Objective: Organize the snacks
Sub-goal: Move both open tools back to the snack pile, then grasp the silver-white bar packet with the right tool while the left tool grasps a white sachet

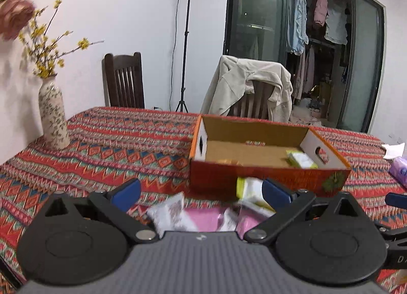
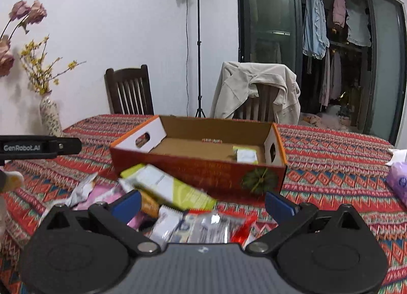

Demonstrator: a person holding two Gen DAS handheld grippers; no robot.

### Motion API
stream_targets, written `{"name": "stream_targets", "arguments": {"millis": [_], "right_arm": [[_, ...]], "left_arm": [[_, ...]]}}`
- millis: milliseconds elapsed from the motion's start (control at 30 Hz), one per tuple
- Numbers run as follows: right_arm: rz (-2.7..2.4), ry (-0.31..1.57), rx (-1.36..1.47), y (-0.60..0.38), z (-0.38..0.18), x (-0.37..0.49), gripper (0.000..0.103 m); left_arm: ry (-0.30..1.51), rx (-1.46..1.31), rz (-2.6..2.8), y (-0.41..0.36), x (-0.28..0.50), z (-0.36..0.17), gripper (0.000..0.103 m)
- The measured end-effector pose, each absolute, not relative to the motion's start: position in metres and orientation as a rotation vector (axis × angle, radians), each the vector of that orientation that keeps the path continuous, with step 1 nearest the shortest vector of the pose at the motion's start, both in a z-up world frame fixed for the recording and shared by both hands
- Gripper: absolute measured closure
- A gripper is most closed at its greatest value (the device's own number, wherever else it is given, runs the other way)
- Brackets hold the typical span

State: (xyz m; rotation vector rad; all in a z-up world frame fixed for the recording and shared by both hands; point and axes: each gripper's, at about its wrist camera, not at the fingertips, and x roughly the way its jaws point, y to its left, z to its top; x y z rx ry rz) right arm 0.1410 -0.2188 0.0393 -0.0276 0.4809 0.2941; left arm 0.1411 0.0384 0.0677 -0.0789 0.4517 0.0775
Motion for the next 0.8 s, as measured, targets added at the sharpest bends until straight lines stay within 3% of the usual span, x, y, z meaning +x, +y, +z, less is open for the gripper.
{"name": "stream_targets", "arguments": {"millis": [567, 800], "right_arm": [[0.235, 0.525, -0.135, -0.19, -0.012, 0.122, 0.001], [0.222, 0.549, -0.17, -0.182, -0.021, 0.126, 0.014]], "left_arm": [[0.439, -0.052, 0.062, 0.064, 0.101, -0.005, 0.0], [0.43, -0.053, 0.056, 0.062, 0.099, -0.005, 0.0]]}}
